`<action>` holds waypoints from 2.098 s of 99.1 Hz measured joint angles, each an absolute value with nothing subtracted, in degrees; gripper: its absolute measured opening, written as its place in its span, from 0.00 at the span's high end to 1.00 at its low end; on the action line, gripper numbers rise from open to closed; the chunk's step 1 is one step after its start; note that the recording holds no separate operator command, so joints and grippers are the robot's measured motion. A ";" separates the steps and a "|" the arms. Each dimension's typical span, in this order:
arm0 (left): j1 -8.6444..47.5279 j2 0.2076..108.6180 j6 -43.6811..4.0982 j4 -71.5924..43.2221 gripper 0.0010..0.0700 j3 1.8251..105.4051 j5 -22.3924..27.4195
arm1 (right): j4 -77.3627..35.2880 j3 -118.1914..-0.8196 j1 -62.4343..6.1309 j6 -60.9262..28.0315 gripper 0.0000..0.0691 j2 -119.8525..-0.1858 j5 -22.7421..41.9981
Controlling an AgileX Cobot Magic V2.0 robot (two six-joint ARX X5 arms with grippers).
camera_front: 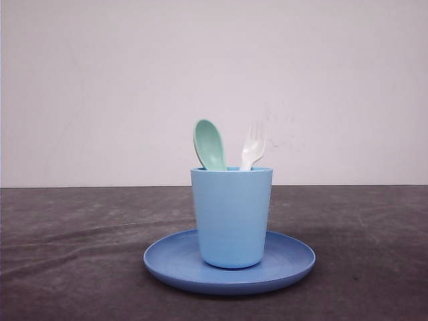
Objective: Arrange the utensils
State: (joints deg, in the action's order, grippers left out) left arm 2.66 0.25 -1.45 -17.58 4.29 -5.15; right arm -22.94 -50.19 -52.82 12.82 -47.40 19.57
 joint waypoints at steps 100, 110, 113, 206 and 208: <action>2.66 0.25 -1.45 -17.58 0.98 4.29 -5.15 | -9.41 -26.76 1.15 -2.66 0.99 -24.62 3.88; 2.66 0.25 -1.45 -17.58 0.98 4.29 -5.15 | -6.48 -18.48 1.26 -2.52 0.99 -18.04 2.02; 2.66 0.25 -1.45 -17.58 0.98 4.29 -5.15 | -6.28 -16.19 1.26 -2.33 0.99 -15.97 1.54; 2.66 0.25 -1.45 -17.58 0.98 4.29 -5.15 | -9.52 -0.84 1.23 0.75 0.99 -0.36 -0.01; 2.66 0.25 -1.45 -17.58 0.98 4.29 -5.15 | -9.52 -0.84 1.23 0.75 0.99 -0.36 -0.01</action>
